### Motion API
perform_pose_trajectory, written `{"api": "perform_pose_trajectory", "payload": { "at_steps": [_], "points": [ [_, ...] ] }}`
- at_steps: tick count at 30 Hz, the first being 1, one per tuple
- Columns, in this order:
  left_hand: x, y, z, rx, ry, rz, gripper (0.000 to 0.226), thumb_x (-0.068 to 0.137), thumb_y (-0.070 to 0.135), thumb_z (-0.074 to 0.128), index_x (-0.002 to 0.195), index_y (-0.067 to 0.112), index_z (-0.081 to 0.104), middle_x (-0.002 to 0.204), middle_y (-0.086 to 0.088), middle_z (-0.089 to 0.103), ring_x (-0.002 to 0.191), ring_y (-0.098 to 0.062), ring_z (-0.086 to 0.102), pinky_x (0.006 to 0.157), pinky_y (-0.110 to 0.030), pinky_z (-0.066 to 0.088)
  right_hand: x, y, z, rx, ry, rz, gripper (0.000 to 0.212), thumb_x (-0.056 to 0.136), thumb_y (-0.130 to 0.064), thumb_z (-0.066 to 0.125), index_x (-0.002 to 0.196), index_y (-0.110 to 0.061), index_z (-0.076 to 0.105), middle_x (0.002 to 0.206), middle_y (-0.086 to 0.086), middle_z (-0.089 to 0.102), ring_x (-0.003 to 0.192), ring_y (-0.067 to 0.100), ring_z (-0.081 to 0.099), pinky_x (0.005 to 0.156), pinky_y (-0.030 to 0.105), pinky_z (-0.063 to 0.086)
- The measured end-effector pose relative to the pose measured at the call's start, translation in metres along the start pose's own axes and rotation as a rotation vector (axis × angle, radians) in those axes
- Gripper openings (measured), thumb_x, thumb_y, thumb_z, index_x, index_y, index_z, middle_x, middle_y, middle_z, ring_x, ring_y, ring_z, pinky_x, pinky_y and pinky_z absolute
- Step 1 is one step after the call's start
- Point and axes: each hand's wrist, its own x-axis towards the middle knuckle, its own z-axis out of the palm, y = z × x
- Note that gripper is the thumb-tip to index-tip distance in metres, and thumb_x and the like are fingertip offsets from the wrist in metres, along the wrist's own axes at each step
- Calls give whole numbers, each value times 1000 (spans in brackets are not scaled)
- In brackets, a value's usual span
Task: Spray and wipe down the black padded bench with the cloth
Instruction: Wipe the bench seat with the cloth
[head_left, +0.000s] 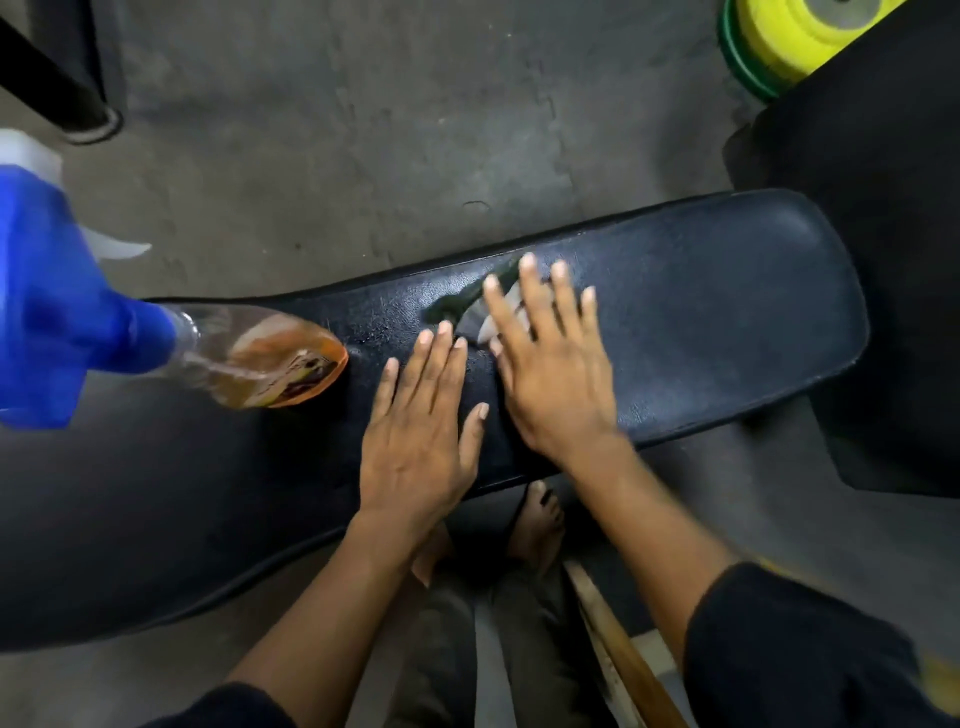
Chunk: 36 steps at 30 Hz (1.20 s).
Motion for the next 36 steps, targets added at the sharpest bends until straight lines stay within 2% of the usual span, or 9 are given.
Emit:
{"api": "perform_pose_trajectory", "payload": {
  "at_steps": [3, 6, 11, 15, 20, 25, 28, 31, 36],
  "points": [
    [-22, -18, -3, 61, -1, 9, 69, 108, 48, 44, 167, 11, 36, 180, -5, 21, 168, -20, 16, 135, -50, 21, -52, -12, 3, -18, -50, -82, 65, 113, -39, 41, 173, -31, 17, 182, 11, 6, 168, 39, 9, 133, 60, 17],
    [-36, -34, -6, 111, -16, 29, 74, 109, 53, 40, 171, 17, 25, 182, 0, 12, 168, -17, 11, 135, -48, 20, -79, 12, -6, -69, -97, 0, 67, 110, -41, 38, 173, -33, 18, 183, 9, 6, 168, 37, 13, 133, 60, 20],
    [-40, -38, -4, 173, 13, 58, 74, 110, 51, 39, 172, 16, 20, 183, -1, 8, 169, -20, 10, 134, -50, 21, -21, 19, -20, -71, -46, 109, 63, 115, -40, 35, 173, -20, 19, 180, 22, 10, 167, 42, 7, 135, 60, 11],
    [-41, -36, -2, 180, 18, 50, 75, 110, 52, 40, 172, 15, 20, 182, -2, 9, 169, -20, 10, 134, -50, 20, 14, -27, -7, -15, -46, -5, 68, 115, -41, 34, 172, -8, 18, 178, 28, 2, 168, 42, 0, 137, 55, 4],
    [-44, -40, -4, 163, 33, 55, 67, 111, 50, 42, 165, 10, 39, 180, -8, 21, 168, -23, 16, 133, -53, 22, -54, -50, 2, -17, -82, -154, 65, 113, -37, 29, 172, -9, 19, 179, 25, 3, 168, 39, 0, 137, 54, 12],
    [-44, -39, -6, 131, 33, 64, 71, 112, 52, 39, 171, 14, 26, 181, -4, 14, 168, -21, 14, 134, -52, 20, -61, -20, -3, -33, -35, 17, 60, 112, -20, 49, 168, -7, 32, 178, 26, 14, 166, 44, 14, 134, 60, 20],
    [-65, -52, -7, 128, 19, 33, 74, 111, 56, 38, 172, 18, 21, 182, 1, 12, 168, -18, 10, 134, -53, 17, -20, -46, -4, 17, 3, 147, 60, 115, -26, 41, 171, -10, 26, 179, 26, 9, 167, 44, 9, 135, 58, 14],
    [-95, -71, -11, 134, 7, -9, 76, 110, 58, 36, 173, 21, 15, 183, 3, 5, 169, -17, 6, 135, -52, 15, -5, -90, 6, 29, 7, 62, 61, 114, -27, 41, 172, -16, 24, 179, 24, 9, 167, 43, 9, 136, 55, 12],
    [-128, -108, -22, 73, 27, -86, 77, 108, 55, 46, 173, 24, 19, 182, 6, 8, 168, -16, 10, 135, -49, 19, -76, -132, 18, -7, -27, -23, 65, 111, -29, 45, 172, -18, 24, 180, 23, 7, 168, 39, 8, 135, 56, 18]
  ]
}}
